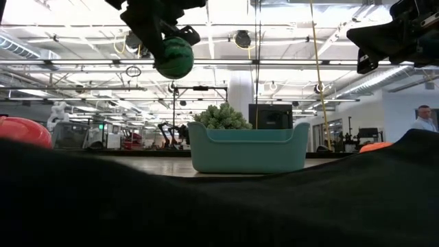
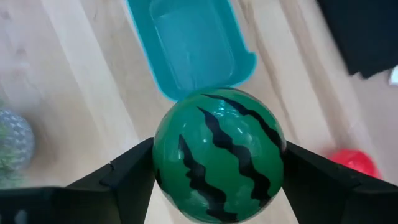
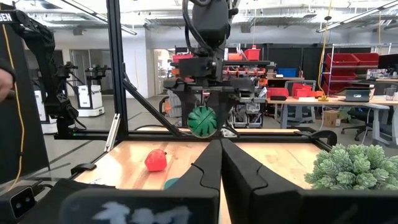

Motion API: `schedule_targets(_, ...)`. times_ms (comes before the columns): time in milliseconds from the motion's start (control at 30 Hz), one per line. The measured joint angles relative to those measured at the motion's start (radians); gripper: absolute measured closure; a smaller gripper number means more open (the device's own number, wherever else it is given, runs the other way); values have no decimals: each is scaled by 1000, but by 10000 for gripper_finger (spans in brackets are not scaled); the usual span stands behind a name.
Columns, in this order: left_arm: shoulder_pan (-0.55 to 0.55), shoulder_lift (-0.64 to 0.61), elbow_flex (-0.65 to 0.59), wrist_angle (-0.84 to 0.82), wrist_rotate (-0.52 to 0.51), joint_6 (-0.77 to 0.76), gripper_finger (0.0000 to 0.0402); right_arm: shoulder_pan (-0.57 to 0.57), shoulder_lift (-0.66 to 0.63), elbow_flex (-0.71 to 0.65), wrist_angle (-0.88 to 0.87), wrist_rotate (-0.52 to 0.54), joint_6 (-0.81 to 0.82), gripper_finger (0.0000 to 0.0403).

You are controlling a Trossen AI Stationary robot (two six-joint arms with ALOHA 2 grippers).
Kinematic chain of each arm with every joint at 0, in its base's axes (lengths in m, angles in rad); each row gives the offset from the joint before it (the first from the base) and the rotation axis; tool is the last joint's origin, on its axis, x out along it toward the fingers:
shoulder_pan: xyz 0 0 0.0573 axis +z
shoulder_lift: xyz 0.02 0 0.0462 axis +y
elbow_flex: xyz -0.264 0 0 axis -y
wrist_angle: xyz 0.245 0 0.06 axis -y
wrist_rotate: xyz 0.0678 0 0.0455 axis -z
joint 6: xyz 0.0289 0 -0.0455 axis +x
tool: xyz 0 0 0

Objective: Pick and placing Produce into tupperware
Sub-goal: Put the watermelon toy into the bin

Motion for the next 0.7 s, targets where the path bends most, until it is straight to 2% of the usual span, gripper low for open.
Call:
schedule_targets(233,0,0,0,75,32,-126,108,0,0,0,0,0,0,403)
schedule_targets(700,0,0,0,133,33,-176,108,0,0,0,0,0,0,403)
